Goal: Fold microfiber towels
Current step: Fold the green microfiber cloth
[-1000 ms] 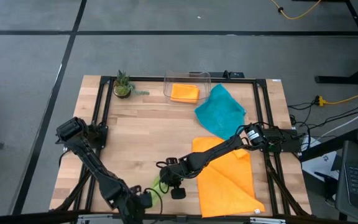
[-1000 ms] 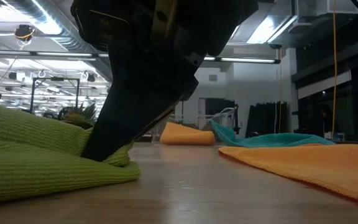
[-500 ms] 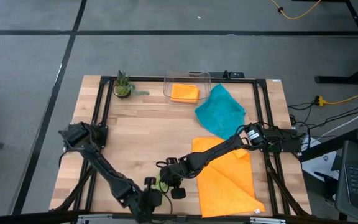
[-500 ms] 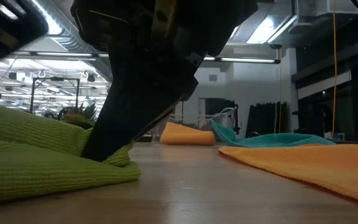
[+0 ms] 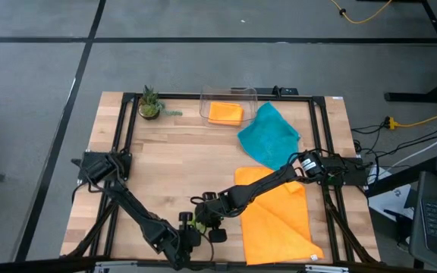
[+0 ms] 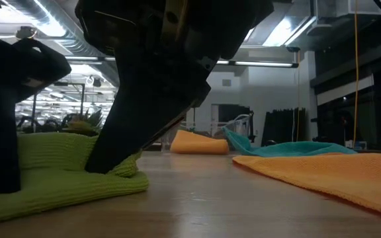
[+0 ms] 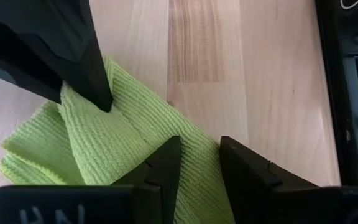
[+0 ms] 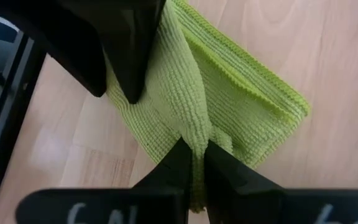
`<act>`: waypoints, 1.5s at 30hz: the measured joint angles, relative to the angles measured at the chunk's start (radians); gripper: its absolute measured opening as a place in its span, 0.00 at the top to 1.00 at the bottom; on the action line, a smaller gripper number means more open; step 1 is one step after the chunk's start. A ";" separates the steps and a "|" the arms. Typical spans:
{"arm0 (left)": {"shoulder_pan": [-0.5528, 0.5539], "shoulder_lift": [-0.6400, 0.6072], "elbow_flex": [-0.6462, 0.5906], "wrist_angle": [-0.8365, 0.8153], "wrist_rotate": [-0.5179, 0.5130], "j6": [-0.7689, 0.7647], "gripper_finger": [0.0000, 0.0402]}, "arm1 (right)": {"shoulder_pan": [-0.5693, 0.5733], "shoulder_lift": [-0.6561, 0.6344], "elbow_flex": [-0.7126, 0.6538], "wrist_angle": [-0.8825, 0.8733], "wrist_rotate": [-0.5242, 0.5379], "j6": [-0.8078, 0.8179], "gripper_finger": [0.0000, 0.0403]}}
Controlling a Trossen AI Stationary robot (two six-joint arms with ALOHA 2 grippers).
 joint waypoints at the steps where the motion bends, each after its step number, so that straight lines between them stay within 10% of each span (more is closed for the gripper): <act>1: 0.000 0.001 0.000 0.000 0.003 -0.001 0.73 | 0.000 0.000 0.007 -0.004 0.009 -0.002 0.92; 15: 0.001 0.004 -0.001 -0.001 0.026 -0.003 0.73 | 0.002 0.002 0.075 -0.012 0.167 -0.152 0.89; 30: 0.001 0.006 -0.002 0.003 0.008 -0.007 0.73 | -0.006 0.000 0.115 -0.058 0.277 -0.180 0.42; 45: 0.003 0.001 0.105 -0.209 -0.062 0.000 0.73 | 0.000 -0.005 0.365 -0.561 0.279 -0.080 0.48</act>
